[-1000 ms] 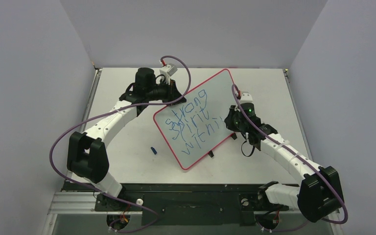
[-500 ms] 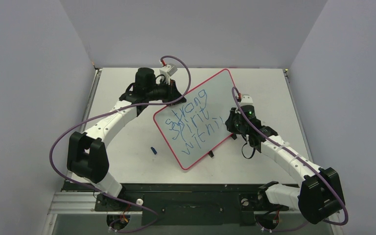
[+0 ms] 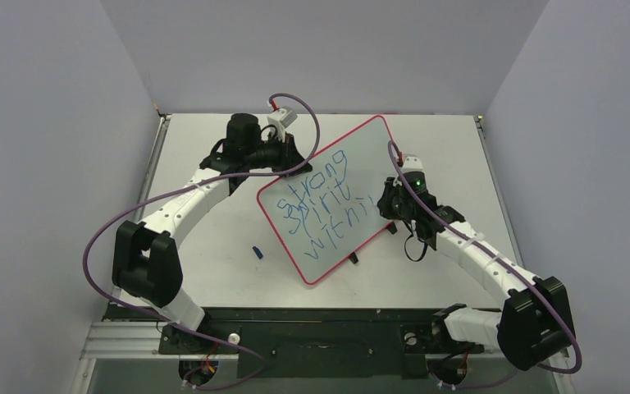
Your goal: Write a sentence on the whiteboard
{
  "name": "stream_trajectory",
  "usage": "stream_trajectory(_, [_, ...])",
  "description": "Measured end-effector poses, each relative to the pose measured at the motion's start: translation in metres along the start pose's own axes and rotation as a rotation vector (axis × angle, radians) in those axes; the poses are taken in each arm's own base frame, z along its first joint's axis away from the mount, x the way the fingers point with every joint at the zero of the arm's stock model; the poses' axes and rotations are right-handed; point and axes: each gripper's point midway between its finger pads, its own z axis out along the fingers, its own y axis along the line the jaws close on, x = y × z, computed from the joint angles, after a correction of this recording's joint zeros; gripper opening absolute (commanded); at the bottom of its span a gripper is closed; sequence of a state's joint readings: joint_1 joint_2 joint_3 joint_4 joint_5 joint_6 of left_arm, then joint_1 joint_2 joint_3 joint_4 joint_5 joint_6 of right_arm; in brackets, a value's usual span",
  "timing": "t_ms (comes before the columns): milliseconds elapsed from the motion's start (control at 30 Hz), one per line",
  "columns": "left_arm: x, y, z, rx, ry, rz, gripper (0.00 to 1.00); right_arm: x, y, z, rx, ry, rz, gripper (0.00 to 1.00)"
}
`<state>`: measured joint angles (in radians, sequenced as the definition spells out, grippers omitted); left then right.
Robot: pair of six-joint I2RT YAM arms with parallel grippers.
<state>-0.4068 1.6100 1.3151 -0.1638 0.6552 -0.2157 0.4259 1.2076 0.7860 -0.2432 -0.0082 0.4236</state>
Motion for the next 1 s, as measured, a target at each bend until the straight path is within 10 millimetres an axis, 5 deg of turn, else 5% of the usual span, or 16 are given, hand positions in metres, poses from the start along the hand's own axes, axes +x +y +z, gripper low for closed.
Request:
stream_trajectory(567, [0.0,0.0,0.0,0.002,0.0,0.0,0.0,-0.033,0.011,0.002,-0.015,-0.045,0.008,0.0])
stream_trajectory(1000, [0.0,0.0,0.0,0.001,0.0,0.0,0.0,-0.043,-0.001,0.006,0.012,-0.056,0.033,0.0])
